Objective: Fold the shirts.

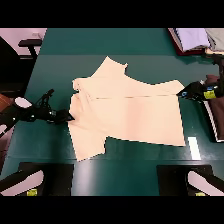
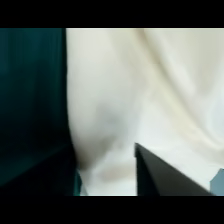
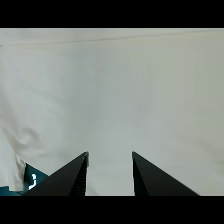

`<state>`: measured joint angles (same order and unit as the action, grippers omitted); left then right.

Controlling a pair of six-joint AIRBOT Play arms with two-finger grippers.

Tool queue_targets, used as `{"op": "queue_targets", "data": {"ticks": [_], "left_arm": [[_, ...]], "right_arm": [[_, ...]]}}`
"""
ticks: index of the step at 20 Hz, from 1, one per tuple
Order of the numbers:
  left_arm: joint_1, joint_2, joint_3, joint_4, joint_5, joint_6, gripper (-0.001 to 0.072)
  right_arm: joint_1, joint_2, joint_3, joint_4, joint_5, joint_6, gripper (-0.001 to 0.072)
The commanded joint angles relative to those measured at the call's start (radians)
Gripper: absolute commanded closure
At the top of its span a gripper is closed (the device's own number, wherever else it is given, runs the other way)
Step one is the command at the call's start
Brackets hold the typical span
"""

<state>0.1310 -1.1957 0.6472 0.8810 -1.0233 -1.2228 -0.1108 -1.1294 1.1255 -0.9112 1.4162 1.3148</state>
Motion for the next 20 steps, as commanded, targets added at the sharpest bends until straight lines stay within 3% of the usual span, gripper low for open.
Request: {"op": "queue_targets", "data": {"ticks": [1, 2, 7, 8, 9, 10, 15, 16, 17, 20], "left_arm": [[0.0, 0.002, -0.02, -0.066, -0.01, 0.027, 0.0608], [0.0, 0.002, -0.01, -0.065, -0.03, 0.03, 0.068], [0.0, 0.116, 0.077, 0.015, -0.089, 0.006, 0.0681], [0.0, 0.144, 0.085, 0.017, -0.089, 0.007, 0.0681], [0.0, 0.168, 0.086, 0.016, -0.093, 0.007, 0.068], [0.0, 0.18, 0.086, 0.017, -0.099, 0.007, 0.0681], [0.0, 0.184, 0.085, 0.016, -0.105, 0.007, 0.068], [0.0, 0.184, 0.085, 0.016, -0.105, 0.007, 0.068], [0.0, 0.184, 0.085, 0.016, -0.105, 0.007, 0.0681], [0.0, 0.184, 0.085, 0.016, -0.11, 0.007, 0.068]], "right_arm": [[-0.001, 0.011, -0.011, -0.009, 0.006, -0.001, 0.0387], [-0.006, 0.011, -0.011, -0.022, 0.019, 0.0, 0.0387], [-0.173, 0.046, -0.165, -0.212, 0.071, 0.037, 0.0386], [-0.23, 0.058, -0.23, -0.269, 0.072, 0.039, 0.0351], [-0.283, 0.067, -0.29, -0.308, 0.072, 0.039, 0.0193], [-0.342, 0.07, -0.35, -0.328, 0.074, 0.039, 0.015], [-0.452, 0.007, -0.544, -0.309, 0.073, 0.039, 0.0163], [-0.435, -0.012, -0.566, -0.31, 0.063, 0.039, 0.0209], [-0.41, -0.027, -0.579, -0.309, 0.041, 0.039, 0.0307], [-0.324, -0.042, -0.586, -0.22, -0.047, 0.039, 0.031]]}}
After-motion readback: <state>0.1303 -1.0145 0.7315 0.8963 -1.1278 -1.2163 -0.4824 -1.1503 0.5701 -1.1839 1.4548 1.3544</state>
